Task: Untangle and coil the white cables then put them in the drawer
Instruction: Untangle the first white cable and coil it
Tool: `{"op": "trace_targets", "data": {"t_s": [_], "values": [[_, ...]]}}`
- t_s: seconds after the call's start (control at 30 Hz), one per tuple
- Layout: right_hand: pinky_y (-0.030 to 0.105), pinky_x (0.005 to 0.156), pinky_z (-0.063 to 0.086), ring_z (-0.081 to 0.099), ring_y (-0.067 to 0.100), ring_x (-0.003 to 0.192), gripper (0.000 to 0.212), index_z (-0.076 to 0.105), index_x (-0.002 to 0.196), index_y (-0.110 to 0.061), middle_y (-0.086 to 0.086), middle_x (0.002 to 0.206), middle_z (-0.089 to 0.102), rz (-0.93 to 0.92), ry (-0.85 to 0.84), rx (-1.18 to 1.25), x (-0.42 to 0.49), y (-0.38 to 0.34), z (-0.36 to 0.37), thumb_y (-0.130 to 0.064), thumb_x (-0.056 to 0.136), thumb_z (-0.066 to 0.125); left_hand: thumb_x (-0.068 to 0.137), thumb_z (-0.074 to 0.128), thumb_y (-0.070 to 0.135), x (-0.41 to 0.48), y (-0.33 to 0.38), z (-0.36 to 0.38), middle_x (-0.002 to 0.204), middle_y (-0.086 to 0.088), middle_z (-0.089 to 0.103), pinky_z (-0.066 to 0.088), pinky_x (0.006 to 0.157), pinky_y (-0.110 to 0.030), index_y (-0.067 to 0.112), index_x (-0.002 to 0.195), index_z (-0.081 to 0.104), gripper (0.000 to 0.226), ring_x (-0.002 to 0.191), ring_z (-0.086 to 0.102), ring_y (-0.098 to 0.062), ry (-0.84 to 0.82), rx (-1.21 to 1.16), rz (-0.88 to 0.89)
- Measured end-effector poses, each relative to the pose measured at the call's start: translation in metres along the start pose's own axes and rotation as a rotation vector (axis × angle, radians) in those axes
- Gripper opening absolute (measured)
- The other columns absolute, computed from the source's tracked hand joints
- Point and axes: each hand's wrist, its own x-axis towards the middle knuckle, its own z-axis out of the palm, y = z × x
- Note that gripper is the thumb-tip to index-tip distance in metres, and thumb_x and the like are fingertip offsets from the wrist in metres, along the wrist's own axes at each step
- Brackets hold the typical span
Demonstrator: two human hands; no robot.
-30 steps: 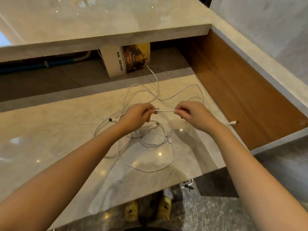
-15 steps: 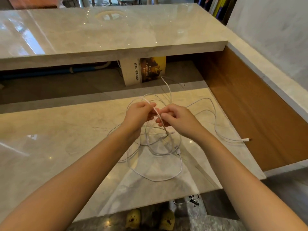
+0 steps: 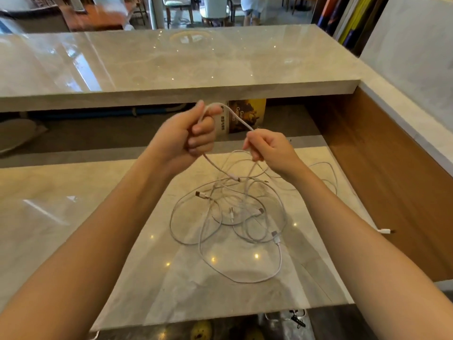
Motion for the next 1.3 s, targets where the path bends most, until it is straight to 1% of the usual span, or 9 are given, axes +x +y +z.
{"op": "trace_targets", "data": {"t_s": [0.17,0.3,0.43,0.63,0.77,0.9,1.13,1.23,1.3], "values": [[0.021,0.052,0.043,0.044,0.008,0.051,0.028,0.062,0.083,-0.010,0.001,0.058,0.047,0.086,0.217,0.004,-0.007,0.028,-0.018,-0.023,0.098,0.044,0.100,0.024,0.032,-0.002,0.023,-0.012,0.053,0.009,0.042,0.022,0.039,-0.014,0.014,0.099,0.059,0.039,0.042,0.032,-0.003,-0.111,-0.143,0.156],[0.023,0.045,0.037,0.040,0.009,0.049,0.027,0.063,0.080,-0.016,-0.001,0.058,0.047,0.225,0.330,0.055,-0.011,0.045,-0.033,-0.029,0.097,0.046,0.102,0.022,0.030,0.000,0.043,-0.016,0.053,0.008,0.044,0.023,0.038,-0.015,0.014,0.088,0.057,0.040,0.042,0.033,-0.005,-0.149,-0.155,0.216],[0.027,0.051,0.035,0.044,0.014,0.056,0.031,0.064,0.081,-0.011,-0.003,0.060,0.049,0.295,0.277,-0.270,-0.013,0.056,-0.034,-0.025,0.097,0.042,0.101,0.028,0.025,0.000,0.052,-0.012,0.059,0.008,0.046,0.024,0.042,-0.015,0.011,0.095,0.055,0.031,0.047,0.033,-0.004,-0.093,-0.215,0.308],[0.033,0.065,0.045,0.054,0.017,0.071,0.030,0.064,0.090,-0.011,0.000,0.080,0.061,0.027,-0.076,-0.865,-0.017,-0.009,0.004,-0.032,0.096,0.044,0.102,0.026,0.016,0.017,0.012,0.010,0.072,0.003,0.053,0.045,0.058,-0.021,0.020,0.112,0.047,0.023,0.061,0.050,-0.008,0.234,0.543,0.293],[0.024,0.065,0.042,0.050,0.010,0.071,0.017,0.064,0.087,-0.015,-0.005,0.080,0.055,-0.267,-0.090,-0.753,-0.022,-0.063,0.007,-0.030,0.090,0.056,0.101,0.032,0.019,0.019,-0.017,0.007,0.075,-0.002,0.057,0.052,0.063,-0.026,0.018,0.112,0.048,0.020,0.062,0.058,-0.012,0.193,0.918,0.161],[0.012,0.066,0.041,0.048,-0.004,0.071,0.008,0.064,0.091,-0.020,-0.017,0.078,0.050,-0.312,0.046,-0.636,-0.007,-0.085,-0.014,-0.025,0.087,0.060,0.101,0.034,0.025,0.008,-0.024,0.004,0.061,0.000,0.048,0.034,0.041,-0.020,0.012,0.101,0.056,0.026,0.043,0.040,-0.009,-0.001,0.663,-0.061],[0.007,0.064,0.044,0.053,-0.002,0.071,0.013,0.066,0.093,-0.014,-0.012,0.077,0.057,-0.159,0.278,-0.308,0.012,-0.074,-0.039,-0.024,0.090,0.058,0.098,0.030,0.033,-0.008,-0.019,-0.005,0.050,0.007,0.037,0.021,0.039,-0.018,0.015,0.075,0.058,0.041,0.041,0.027,-0.005,-0.200,0.122,-0.161],[0.010,0.059,0.039,0.052,-0.010,0.055,0.025,0.067,0.093,-0.018,-0.010,0.074,0.062,-0.020,0.106,-0.302,0.004,-0.065,-0.031,-0.030,0.097,0.045,0.095,0.034,0.033,-0.013,-0.015,-0.006,0.051,0.009,0.039,0.023,0.038,-0.015,0.016,0.074,0.056,0.035,0.043,0.021,-0.005,-0.252,-0.071,-0.137],[0.011,0.051,0.033,0.048,0.000,0.048,0.032,0.067,0.094,-0.021,-0.008,0.080,0.069,0.059,-0.072,-0.168,-0.006,-0.058,-0.016,-0.034,0.099,0.037,0.094,0.036,0.033,-0.012,-0.014,-0.005,0.051,0.009,0.040,0.024,0.038,-0.014,0.016,0.074,0.054,0.032,0.044,0.020,-0.005,-0.257,-0.139,-0.119]]}}
